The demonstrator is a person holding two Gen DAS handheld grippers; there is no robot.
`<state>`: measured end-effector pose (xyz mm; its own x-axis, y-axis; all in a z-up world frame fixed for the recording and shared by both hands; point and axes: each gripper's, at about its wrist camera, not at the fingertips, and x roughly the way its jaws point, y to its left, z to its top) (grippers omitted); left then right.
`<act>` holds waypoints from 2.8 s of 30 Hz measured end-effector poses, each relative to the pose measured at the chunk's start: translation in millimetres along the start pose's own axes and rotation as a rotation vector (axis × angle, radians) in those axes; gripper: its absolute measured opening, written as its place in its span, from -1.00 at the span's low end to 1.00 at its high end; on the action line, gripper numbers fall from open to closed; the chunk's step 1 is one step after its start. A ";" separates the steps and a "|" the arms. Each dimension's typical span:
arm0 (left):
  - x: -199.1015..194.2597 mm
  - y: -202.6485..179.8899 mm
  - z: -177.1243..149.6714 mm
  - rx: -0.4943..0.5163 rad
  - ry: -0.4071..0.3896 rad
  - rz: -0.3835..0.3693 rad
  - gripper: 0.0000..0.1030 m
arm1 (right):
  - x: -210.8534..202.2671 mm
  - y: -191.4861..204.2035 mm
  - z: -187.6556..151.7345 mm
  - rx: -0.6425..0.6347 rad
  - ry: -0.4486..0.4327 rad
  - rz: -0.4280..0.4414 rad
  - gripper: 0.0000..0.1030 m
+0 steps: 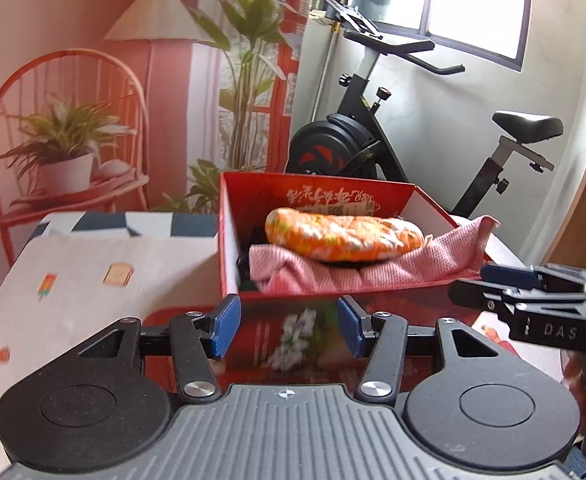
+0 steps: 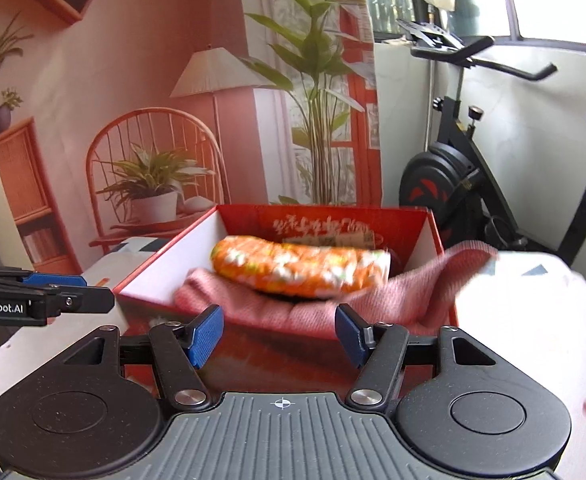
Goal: Organize soft objects
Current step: 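Lower the pouch into the red box and open both tools, then move both tools down to the silver foil packet in front of the box, then grasp the silver foil packet with the left tool while the right tool grasps it too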
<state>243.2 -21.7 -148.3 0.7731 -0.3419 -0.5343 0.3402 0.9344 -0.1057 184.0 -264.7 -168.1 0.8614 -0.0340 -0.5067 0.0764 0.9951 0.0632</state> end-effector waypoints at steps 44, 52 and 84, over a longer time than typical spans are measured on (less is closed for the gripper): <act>-21.2 22.8 -95.3 -0.106 0.060 0.095 0.09 | -31.5 32.7 -129.4 -0.126 0.181 -0.084 0.31; -15.2 27.6 -100.1 -0.125 0.070 0.095 0.09 | -20.5 42.7 -132.1 -0.179 0.195 -0.063 0.31; 6.0 11.9 -119.9 -0.159 0.215 -0.171 -0.04 | -18.5 41.6 -144.7 -0.079 0.264 0.051 0.12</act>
<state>187.6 -0.6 -253.3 0.5753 -0.4825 -0.6605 0.3549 0.8748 -0.3299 98.6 -209.2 -280.5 0.7017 0.0313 -0.7118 -0.0121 0.9994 0.0320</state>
